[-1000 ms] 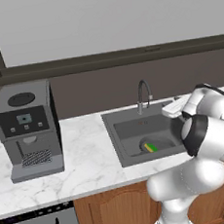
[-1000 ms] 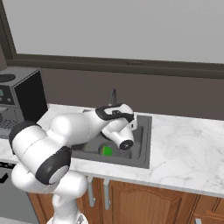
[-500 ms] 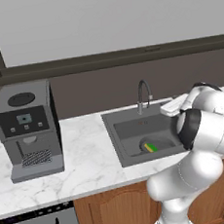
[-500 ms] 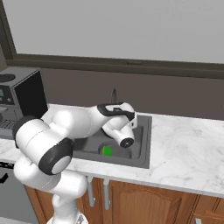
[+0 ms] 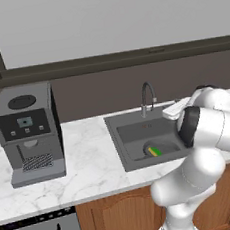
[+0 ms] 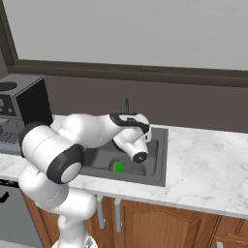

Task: Pick the pan and sponge and place them into the sink. Then turn on the water.

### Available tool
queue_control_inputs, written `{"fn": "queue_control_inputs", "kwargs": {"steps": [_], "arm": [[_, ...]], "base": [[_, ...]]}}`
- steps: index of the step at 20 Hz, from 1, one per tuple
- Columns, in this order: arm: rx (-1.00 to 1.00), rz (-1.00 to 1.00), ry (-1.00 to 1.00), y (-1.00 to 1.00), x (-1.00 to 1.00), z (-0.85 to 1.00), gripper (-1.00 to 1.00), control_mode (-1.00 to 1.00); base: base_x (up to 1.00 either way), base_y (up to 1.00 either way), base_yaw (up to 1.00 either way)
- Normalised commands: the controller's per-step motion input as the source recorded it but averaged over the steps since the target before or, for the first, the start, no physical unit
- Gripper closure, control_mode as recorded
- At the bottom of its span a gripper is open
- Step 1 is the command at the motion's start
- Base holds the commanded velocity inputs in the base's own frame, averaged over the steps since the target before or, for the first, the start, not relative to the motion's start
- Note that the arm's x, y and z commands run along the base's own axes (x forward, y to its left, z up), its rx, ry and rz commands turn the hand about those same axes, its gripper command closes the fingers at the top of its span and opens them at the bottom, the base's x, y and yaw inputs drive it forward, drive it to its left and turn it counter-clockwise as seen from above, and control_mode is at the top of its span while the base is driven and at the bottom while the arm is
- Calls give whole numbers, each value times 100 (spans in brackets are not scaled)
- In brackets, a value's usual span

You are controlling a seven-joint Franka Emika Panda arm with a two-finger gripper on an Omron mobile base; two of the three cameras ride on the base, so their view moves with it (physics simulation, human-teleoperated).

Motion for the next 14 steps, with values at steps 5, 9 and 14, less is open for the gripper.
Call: {"fn": "queue_control_inputs", "kwargs": {"steps": [5,9,14], "arm": [[0,0,0,0,15,-14,-100,-100],[0,0,0,0,16,-12,-100,-100],[0,0,0,0,17,-10,-100,-100]], "base": [[0,0,0],[0,0,0],[0,0,0]]}}
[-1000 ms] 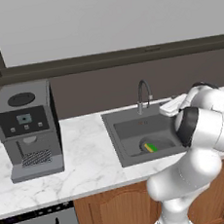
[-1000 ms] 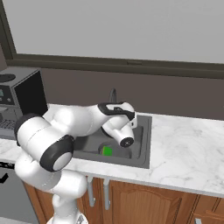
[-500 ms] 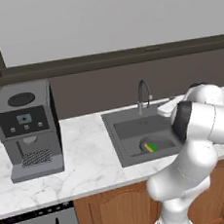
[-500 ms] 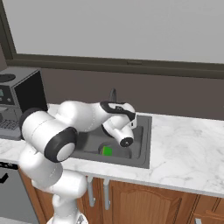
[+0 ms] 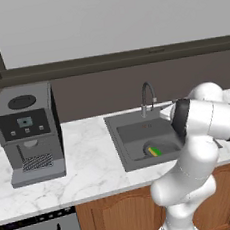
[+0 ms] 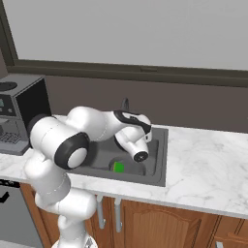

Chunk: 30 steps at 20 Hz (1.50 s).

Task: Pick the pan and sponge and place them into the sink. Then turn on the water.

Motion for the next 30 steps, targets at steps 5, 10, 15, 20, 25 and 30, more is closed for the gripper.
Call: {"fn": "queue_control_inputs", "kwargs": {"steps": [5,10,15,20,25,30], "arm": [[0,0,0,0,15,-11,-100,-100],[0,0,0,0,14,-11,-100,-100],[0,0,0,1,14,-5,-100,-100],[0,0,0,4,17,-2,-100,-100],[0,0,0,3,23,-5,-100,-100],[0,0,1,1,23,-12,-100,-100]], "base": [[0,0,0],[0,0,0],[0,0,0],[0,0,0],[0,0,0],[0,0,0]]}}
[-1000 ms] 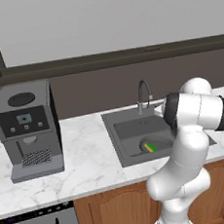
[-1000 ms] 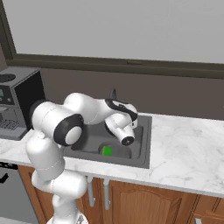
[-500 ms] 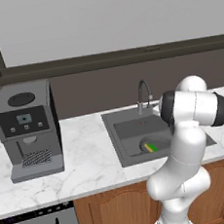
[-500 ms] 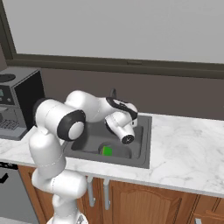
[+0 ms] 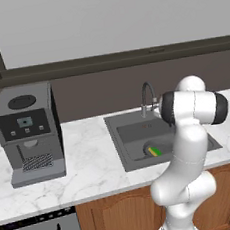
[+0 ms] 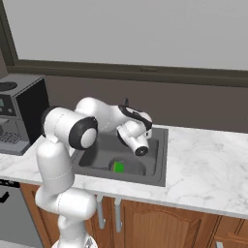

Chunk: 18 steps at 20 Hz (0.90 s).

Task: Pick the pan and sponge and place them into the sink. Then turn on the water.

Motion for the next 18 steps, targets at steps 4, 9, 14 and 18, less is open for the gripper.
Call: {"fn": "queue_control_inputs", "kwargs": {"steps": [4,9,14,18], "arm": [[2,0,6,-4,27,-17,-100,-100],[2,0,5,0,26,-17,-100,-100],[2,0,3,0,28,-12,-100,-100],[1,0,0,-7,28,-9,-100,-100]], "base": [[0,0,0],[0,0,0],[0,0,0],[0,0,0]]}}
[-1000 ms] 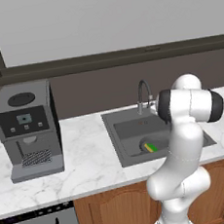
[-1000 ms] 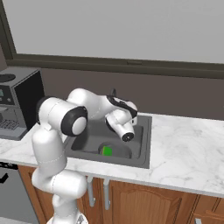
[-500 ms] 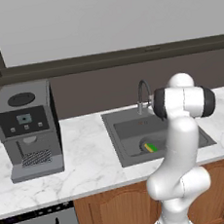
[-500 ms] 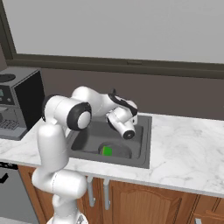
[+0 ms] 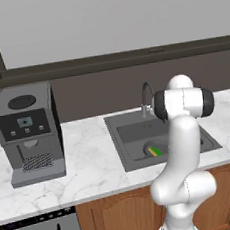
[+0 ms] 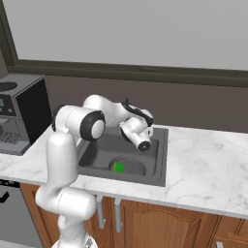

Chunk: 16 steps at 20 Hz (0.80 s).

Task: Pick the pan and sponge and place them into the sink. Then turn on the water.

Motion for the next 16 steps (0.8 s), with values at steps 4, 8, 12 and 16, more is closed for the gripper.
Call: {"fn": "queue_control_inputs", "kwargs": {"steps": [4,8,12,16], "arm": [[1,0,0,-10,28,-13,-100,-100],[1,0,0,-5,26,-20,-100,-100],[1,0,0,0,28,-22,-100,-100],[1,0,0,0,28,-19,-100,-100]], "base": [[0,0,0],[0,0,0],[0,0,0],[0,0,0]]}}
